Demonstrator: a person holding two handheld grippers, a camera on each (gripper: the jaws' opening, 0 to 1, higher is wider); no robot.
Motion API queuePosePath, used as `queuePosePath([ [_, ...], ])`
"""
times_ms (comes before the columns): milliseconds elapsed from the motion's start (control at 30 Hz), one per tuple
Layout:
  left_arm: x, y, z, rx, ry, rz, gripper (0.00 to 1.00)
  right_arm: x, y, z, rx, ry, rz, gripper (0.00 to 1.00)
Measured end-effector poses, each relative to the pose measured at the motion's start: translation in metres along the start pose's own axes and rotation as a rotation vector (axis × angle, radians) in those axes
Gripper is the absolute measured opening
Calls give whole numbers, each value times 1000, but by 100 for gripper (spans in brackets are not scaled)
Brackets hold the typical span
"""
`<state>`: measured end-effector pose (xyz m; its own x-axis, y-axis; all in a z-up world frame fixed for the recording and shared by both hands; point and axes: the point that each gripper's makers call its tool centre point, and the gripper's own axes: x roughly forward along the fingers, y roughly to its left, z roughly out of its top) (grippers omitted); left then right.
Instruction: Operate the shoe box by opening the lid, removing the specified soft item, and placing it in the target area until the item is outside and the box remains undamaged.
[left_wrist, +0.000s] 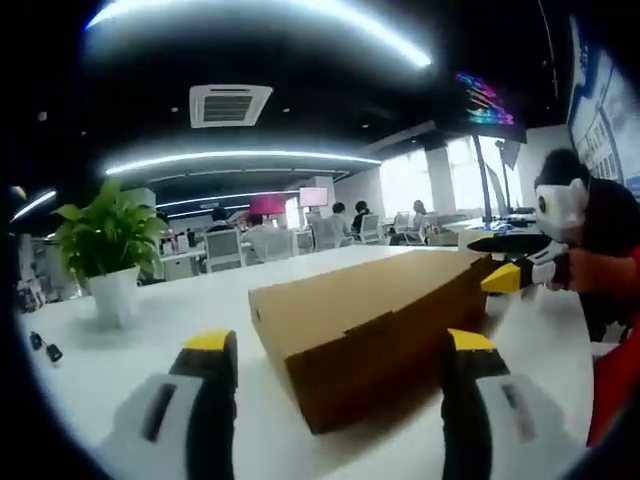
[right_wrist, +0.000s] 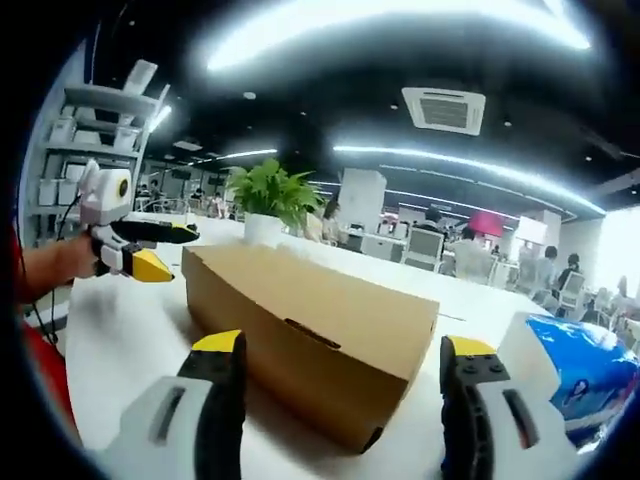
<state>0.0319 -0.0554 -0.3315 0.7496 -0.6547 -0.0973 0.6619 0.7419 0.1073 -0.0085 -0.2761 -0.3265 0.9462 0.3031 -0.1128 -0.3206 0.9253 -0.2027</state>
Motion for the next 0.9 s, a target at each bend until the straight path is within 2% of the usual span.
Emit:
queuePosePath([
  [100,6,-3,-10,4,19,-9,84,1,-8,2,-25,-20,-41,83],
  [167,8,-2,-11,5,7,10,84,3,-7,2,-27,-15,-34,84],
  [267,10,-5,-10,-12,2,-3,82,6,-6,-4,3,23,-11,83],
  [367,12,-7,-8,-16,-1,0,74,11,-4,-9,24,38,16,81],
  [400,14,-11,-7,-34,10,-3,66,13,-1,-12,24,47,33,77],
  [433,14,-20,-12,-68,48,-34,65,13,-1,-14,19,50,38,78],
  [467,17,-17,-5,7,45,11,64,12,-2,-12,23,39,28,78],
  [533,15,-13,-4,55,62,86,60,8,-8,-12,25,43,24,77],
  [567,15,-13,-4,59,60,92,60,8,-7,-13,24,42,23,77],
  [600,16,-22,-4,32,49,62,60,7,-7,-14,20,48,24,76],
  [733,10,-30,-4,38,42,78,59,-1,-7,-14,19,71,31,76],
  [833,1,-40,-5,49,35,91,58,-3,-5,-22,-55,113,38,78],
  [900,-5,-43,-7,67,33,87,57,-8,-4,-23,-65,116,33,80],
])
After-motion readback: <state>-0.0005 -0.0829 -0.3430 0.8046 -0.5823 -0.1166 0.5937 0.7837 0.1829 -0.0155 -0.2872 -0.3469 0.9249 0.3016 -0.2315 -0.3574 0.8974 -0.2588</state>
